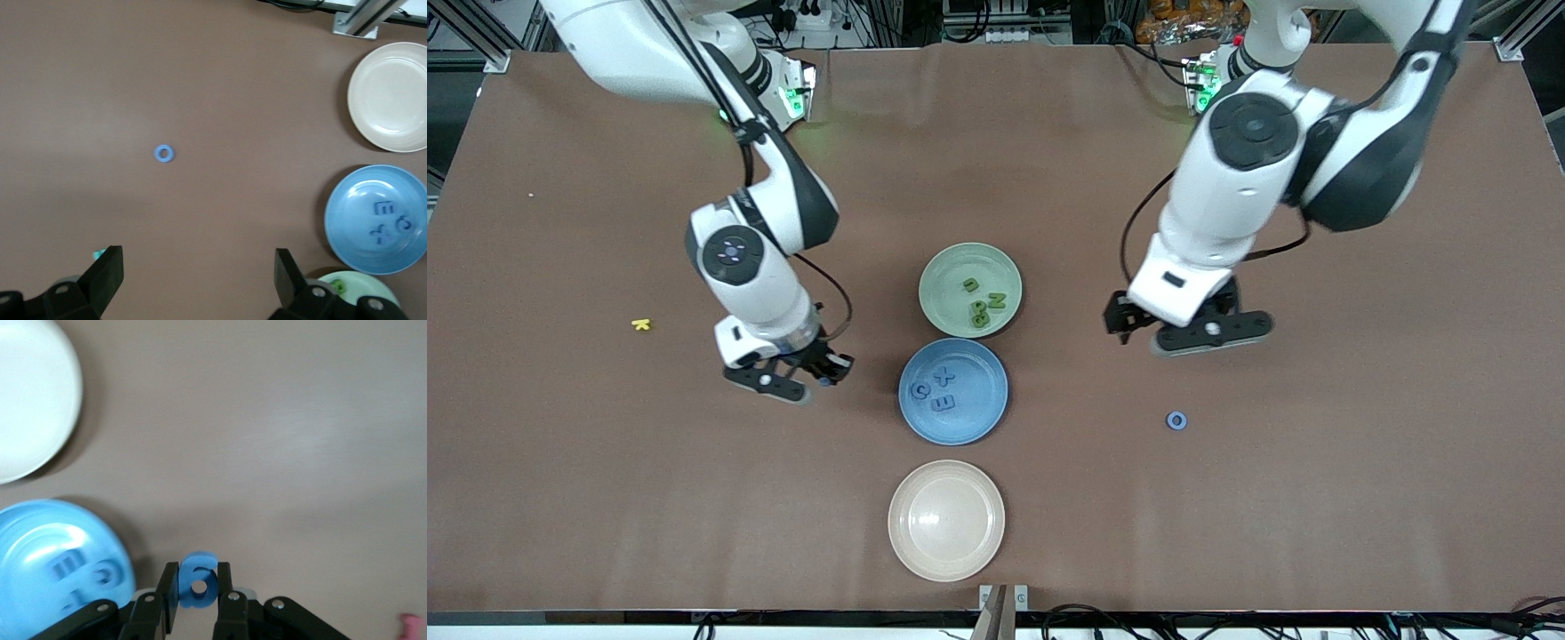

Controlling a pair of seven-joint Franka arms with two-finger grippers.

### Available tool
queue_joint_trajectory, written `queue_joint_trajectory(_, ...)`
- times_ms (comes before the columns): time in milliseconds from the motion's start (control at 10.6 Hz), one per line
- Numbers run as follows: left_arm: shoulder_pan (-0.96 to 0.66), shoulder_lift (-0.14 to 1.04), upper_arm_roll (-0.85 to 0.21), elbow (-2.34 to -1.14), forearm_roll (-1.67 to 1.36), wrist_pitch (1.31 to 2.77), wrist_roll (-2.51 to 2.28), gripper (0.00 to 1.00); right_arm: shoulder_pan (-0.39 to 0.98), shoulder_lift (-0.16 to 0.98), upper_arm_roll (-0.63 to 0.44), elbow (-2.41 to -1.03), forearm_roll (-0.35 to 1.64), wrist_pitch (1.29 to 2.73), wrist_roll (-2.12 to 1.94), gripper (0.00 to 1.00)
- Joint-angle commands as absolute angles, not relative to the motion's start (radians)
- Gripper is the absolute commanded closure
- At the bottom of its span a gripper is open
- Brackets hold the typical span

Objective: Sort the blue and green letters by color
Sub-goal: 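Drop the U on the green plate while the right gripper drops 6 on blue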

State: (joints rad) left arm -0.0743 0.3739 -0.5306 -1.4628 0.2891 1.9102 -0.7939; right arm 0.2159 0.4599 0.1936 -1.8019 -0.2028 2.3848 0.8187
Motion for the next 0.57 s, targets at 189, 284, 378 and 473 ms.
queue_joint_trajectory(189,0.029,0.247,-0.538,-1.493,0.224,1.804,-0.710,0.00,0.399,0.669,0.193,-1.606,-0.295,2.381,0.799,1.00)
queue_joint_trajectory(284,0.044,0.218,-0.534,-1.493,0.188,1.798,-0.646,0.00,0.408,0.678,0.193,-1.605,-0.363,2.385,0.807,1.00)
queue_joint_trajectory(378,0.076,0.195,-0.534,-1.494,0.160,1.774,-0.570,0.00,0.417,0.690,0.195,-1.600,-0.379,2.391,0.807,1.00)
queue_joint_trajectory(473,0.093,0.180,-0.537,-1.493,0.156,1.731,-0.530,0.00,0.423,0.704,0.195,-1.595,-0.380,2.434,0.805,1.00)
